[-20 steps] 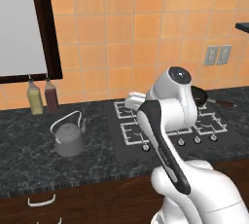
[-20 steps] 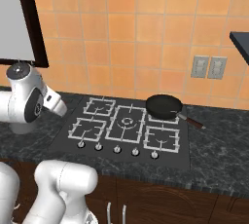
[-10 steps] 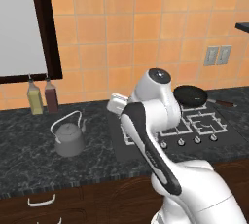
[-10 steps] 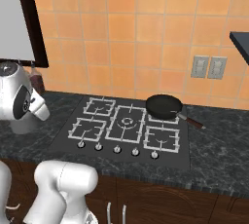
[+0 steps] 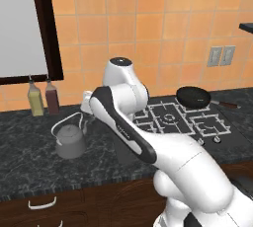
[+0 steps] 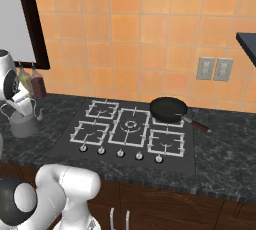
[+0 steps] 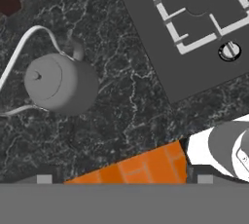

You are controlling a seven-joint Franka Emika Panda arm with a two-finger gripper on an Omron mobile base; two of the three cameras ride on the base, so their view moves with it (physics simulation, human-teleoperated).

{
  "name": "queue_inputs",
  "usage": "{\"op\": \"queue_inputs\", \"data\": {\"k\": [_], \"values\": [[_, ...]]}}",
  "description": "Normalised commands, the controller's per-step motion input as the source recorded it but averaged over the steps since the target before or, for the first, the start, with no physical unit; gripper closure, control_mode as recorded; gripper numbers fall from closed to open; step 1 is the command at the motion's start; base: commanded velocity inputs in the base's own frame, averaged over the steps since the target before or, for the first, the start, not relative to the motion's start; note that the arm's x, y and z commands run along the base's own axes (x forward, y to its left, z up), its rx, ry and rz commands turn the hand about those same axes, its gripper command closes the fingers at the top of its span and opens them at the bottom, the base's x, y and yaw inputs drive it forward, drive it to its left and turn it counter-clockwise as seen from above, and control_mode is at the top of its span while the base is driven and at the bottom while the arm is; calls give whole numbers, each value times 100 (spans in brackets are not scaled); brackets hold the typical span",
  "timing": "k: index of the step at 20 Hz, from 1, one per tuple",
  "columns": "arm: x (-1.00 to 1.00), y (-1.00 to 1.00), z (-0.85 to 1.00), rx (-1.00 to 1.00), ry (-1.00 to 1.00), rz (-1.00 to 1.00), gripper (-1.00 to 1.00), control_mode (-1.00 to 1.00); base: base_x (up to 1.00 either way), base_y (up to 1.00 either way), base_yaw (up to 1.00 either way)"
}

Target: Pick the kettle from the counter and place it on a stove burner. Then turn the burner on.

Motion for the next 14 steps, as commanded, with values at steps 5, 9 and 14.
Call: {"op": "queue_inputs", "data": {"k": [5,9,14], "values": [[42,66,0,-3,4,-12,-100,-100,0,0,0],[45,46,-2,-4,1,-19,-100,-100,0,0,0],[49,35,-24,-8,17,-14,-100,-100,0,0,0]]}}
